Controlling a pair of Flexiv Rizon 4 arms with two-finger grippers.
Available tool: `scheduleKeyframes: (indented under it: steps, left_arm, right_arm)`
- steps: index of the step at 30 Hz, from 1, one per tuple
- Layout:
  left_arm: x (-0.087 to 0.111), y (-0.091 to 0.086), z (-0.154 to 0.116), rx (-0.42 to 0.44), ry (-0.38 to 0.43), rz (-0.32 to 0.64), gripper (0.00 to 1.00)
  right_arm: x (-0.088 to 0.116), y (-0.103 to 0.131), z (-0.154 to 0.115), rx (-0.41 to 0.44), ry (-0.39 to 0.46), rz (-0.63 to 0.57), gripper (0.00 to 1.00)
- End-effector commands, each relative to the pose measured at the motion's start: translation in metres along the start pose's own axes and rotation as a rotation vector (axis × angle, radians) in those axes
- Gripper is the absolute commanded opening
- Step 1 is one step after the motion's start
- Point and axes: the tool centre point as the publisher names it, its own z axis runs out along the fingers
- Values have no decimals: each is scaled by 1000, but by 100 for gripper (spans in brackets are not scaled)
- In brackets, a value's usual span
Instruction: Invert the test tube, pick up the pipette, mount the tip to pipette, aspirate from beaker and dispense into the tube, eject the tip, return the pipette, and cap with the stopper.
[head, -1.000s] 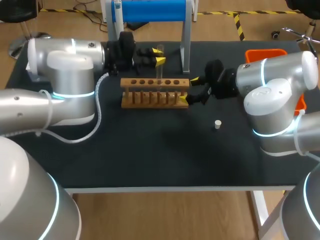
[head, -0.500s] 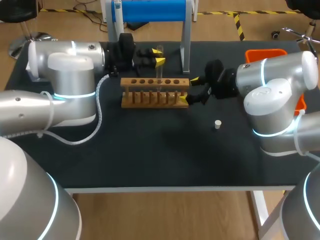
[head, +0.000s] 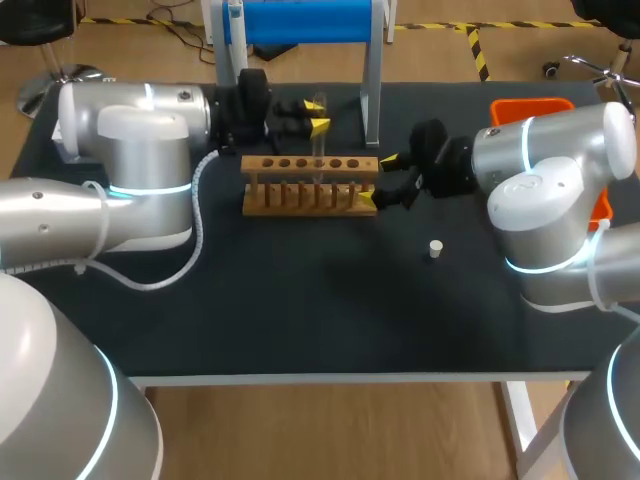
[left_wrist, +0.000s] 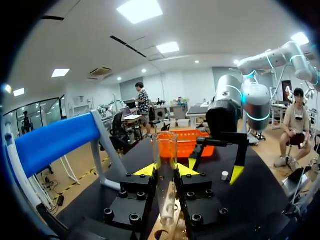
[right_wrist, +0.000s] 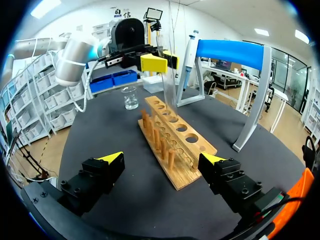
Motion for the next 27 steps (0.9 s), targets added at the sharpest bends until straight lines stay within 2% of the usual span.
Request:
scheduleKeyframes:
  steps: [1,27]
  left_arm:
    - [-1,4,2,5,2,0,0]
    - [1,22,2,6,-27,-21,0]
  right_arm:
    - [0,0,-1,-1,1,-1,100]
    - [0,0,-1,-1,1,-1,100]
